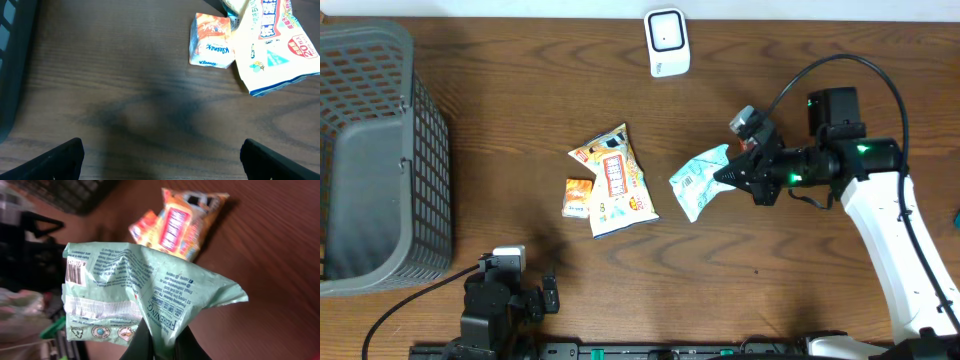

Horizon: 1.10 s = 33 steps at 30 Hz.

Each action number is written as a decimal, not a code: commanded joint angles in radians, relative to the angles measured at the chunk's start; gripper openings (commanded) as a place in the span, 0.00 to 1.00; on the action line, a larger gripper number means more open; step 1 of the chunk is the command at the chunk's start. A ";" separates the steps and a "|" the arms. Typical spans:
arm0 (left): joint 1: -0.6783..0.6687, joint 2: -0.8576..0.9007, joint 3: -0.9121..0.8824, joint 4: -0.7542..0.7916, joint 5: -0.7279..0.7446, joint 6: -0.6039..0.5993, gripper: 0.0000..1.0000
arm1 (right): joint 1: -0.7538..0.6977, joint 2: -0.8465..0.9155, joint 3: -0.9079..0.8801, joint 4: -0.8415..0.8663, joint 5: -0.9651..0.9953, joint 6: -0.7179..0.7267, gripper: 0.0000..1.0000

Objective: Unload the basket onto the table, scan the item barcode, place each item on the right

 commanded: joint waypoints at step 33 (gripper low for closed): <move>-0.003 -0.001 0.001 -0.006 -0.008 -0.001 1.00 | 0.174 0.232 0.094 0.102 0.486 0.450 0.01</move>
